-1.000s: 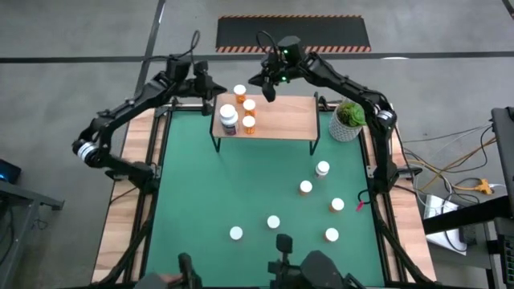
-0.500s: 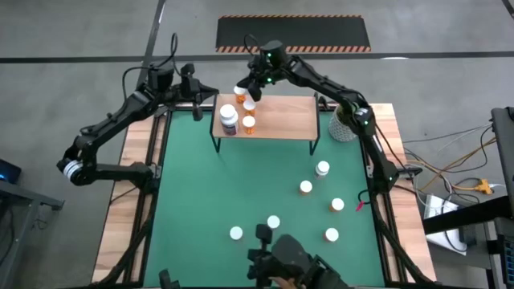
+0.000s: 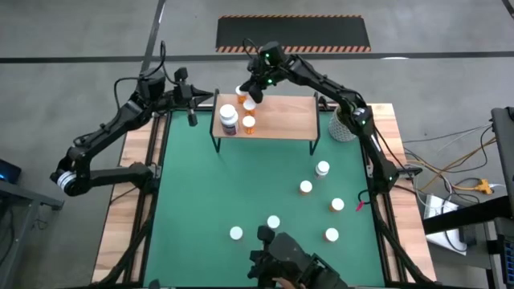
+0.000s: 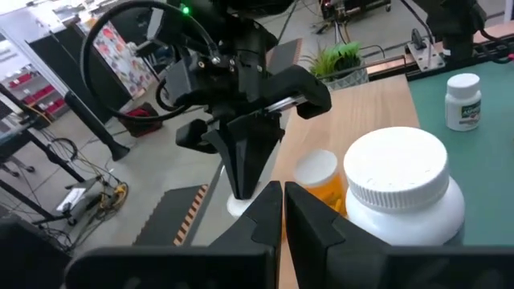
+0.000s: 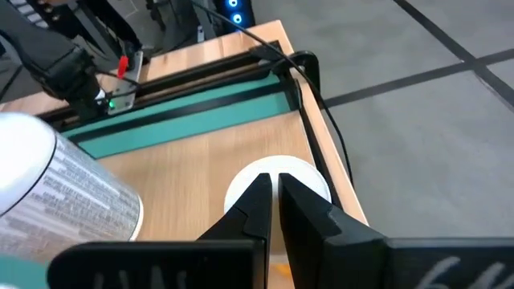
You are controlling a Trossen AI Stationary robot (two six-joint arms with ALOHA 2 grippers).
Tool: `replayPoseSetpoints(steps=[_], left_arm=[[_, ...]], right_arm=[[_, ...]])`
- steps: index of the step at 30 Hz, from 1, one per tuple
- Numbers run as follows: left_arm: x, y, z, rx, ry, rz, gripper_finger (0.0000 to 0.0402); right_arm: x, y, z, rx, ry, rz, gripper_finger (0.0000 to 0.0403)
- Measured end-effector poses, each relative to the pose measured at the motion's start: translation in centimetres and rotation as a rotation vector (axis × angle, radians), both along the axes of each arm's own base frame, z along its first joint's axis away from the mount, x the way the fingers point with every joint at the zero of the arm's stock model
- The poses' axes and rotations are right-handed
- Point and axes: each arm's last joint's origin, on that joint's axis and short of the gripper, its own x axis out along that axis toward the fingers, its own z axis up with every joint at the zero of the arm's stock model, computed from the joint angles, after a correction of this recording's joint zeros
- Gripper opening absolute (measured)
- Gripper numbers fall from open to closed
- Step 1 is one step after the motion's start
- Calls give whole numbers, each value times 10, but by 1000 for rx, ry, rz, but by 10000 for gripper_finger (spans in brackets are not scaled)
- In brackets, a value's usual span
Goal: Pick and place medicine bottles onto shelf by color
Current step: Put the orange pill bottle on the shelf aligned with the other orange pill bottle
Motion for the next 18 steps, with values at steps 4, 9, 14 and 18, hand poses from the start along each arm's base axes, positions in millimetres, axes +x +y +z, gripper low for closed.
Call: replayPoseSetpoints(steps=[4,9,14,18], left_arm=[[-1,-1,1,4,-4,0,0],[-1,-2,1,-16,-14,5,0],[-1,-2,1,-21,-14,5,0],[-1,-2,1,-21,-14,5,0]], right_arm=[[-5,3,8,-16,31,2,18],[-10,7,16,-45,69,7,18],[-13,9,13,-67,118,12,18],[-13,8,13,-77,113,14,18]])
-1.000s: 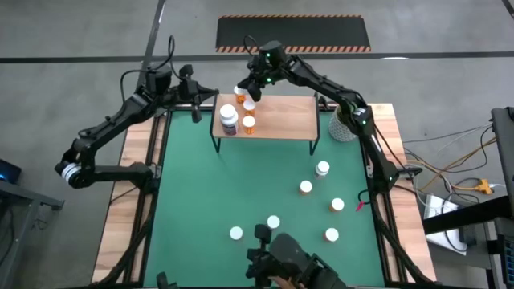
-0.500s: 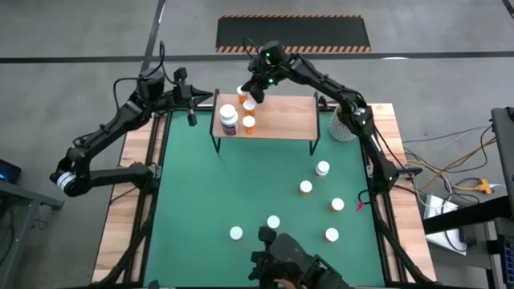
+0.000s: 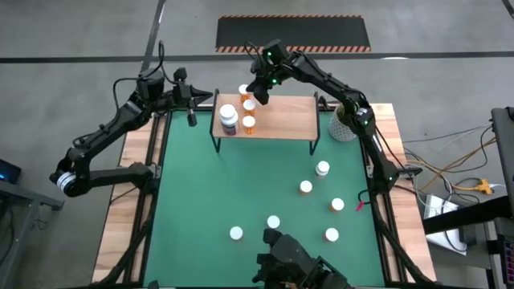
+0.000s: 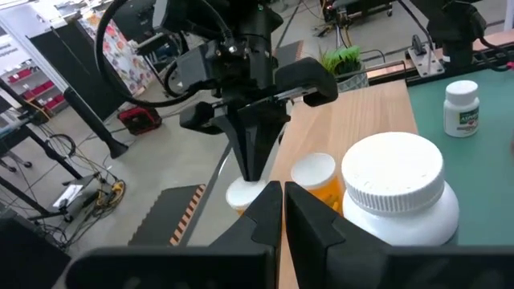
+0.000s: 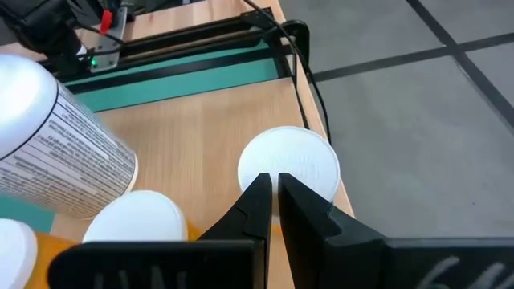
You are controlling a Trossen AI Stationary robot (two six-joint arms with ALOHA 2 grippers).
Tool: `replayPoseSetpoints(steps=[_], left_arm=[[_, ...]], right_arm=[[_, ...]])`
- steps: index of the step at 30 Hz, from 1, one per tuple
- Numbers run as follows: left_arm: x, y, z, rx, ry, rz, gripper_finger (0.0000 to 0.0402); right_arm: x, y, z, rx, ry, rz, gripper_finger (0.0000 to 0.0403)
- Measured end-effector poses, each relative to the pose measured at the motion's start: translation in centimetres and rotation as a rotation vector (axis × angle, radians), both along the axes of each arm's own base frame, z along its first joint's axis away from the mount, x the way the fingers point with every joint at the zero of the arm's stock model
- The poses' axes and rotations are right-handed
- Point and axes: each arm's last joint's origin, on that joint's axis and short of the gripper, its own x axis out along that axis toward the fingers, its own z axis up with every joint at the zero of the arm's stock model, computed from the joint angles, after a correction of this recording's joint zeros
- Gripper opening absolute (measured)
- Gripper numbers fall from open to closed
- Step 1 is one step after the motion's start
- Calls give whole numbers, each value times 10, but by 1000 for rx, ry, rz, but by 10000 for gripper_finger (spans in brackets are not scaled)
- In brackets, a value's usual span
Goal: Pick and place medicine bottles onto shelf by color
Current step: Put the orange pill bottle on the shelf aligned with the other orange pill bottle
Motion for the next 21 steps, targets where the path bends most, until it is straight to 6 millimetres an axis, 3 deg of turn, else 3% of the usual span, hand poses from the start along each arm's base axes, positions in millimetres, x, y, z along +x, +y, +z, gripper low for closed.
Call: replayPoseSetpoints(steps=[14,21], left_arm=[[0,0,0,1,-1,0,0],[0,0,0,4,-3,0,0]], right_arm=[[9,-1,9,-64,-102,-5,18],[17,4,0,-78,-77,8,18]])
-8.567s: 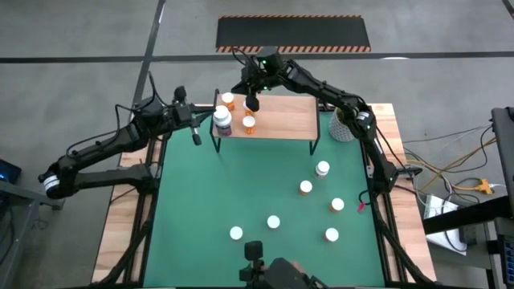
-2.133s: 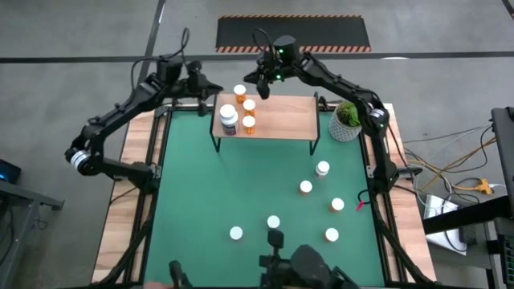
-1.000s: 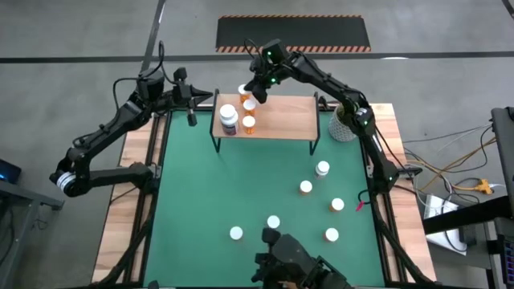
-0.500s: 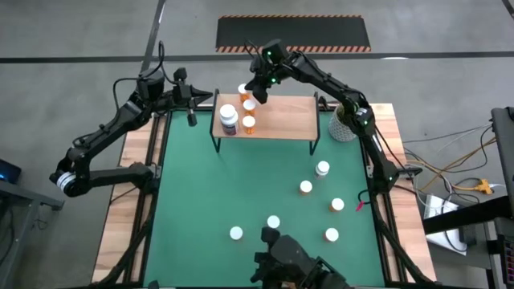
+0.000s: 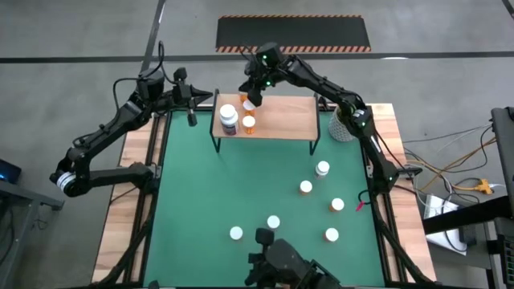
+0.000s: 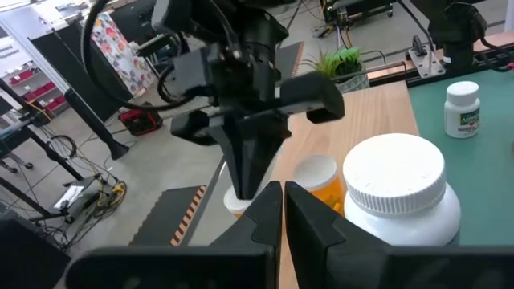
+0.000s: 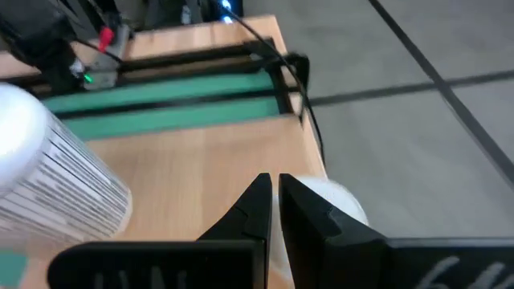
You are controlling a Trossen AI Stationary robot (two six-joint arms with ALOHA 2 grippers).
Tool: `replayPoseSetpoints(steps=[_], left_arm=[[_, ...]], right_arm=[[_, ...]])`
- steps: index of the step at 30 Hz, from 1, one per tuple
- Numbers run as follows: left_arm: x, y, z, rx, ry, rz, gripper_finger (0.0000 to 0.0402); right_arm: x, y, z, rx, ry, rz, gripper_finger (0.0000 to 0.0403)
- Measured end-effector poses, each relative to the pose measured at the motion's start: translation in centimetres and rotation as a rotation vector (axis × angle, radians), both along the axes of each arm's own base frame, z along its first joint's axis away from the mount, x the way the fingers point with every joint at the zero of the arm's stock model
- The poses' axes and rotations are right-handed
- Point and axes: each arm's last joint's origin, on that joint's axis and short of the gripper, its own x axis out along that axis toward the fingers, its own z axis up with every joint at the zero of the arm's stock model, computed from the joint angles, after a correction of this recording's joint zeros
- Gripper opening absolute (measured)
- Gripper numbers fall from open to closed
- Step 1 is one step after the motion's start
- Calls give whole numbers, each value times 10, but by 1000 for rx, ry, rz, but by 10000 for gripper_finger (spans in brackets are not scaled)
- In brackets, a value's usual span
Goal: Pick and place medicine bottles onto shelf by color
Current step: Put the orange pill bottle on the shelf aligned with the other orange pill bottle
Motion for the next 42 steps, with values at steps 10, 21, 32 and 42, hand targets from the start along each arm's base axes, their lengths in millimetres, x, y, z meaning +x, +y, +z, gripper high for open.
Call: replayPoseSetpoints(steps=[10,21,32,42], left_arm=[[0,0,-2,-6,5,0,0],[0,0,-4,-9,7,0,0],[0,0,-4,-9,7,0,0],[0,0,-4,-9,7,0,0]], right_arm=[[-8,4,-1,41,88,-17,18],[-12,6,-2,50,128,-7,18],[-15,7,-1,-7,164,-25,18],[-15,7,3,-23,161,-36,18]])
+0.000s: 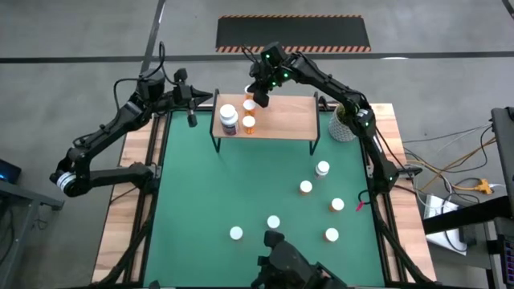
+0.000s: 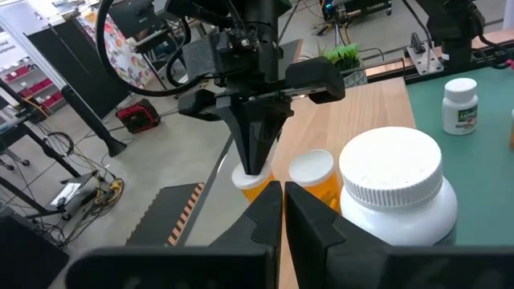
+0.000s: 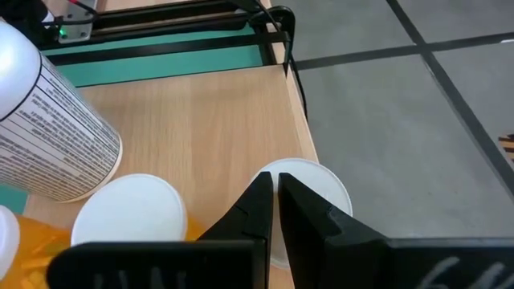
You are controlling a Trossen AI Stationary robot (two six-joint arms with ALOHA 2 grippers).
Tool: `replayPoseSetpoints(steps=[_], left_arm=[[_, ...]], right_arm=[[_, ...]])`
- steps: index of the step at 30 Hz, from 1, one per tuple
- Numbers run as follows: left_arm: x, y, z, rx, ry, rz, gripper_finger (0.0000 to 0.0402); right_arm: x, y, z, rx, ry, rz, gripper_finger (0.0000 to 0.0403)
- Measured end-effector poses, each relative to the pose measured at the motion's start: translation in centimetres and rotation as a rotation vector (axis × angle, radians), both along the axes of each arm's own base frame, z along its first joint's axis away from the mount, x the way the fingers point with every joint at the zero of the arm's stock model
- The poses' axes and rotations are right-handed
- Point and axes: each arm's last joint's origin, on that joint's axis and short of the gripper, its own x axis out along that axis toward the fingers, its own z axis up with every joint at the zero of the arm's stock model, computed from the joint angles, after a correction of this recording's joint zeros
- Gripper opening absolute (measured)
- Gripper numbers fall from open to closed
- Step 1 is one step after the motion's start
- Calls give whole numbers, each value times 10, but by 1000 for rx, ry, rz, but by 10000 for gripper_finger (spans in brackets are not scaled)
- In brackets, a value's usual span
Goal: Pick and place medicine bottles onto shelf by color
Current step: Put the orange pill bottle on the shelf aligned with the other orange pill bottle, then adjust the pill bottles on the shelf
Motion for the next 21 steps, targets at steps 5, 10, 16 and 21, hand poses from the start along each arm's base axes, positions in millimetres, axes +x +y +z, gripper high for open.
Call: replayPoseSetpoints(steps=[5,10,16,21], left_arm=[[2,-3,1,-46,-27,-3,0],[1,-17,11,-122,-113,-24,0],[10,-47,21,-206,-175,-151,0],[25,-74,23,-223,-176,-225,0]], right_arm=[[-3,3,8,-11,-9,-2,18],[-9,10,27,-29,-46,8,18],[-13,27,43,81,-112,131,18],[-19,53,56,155,-102,250,18]])
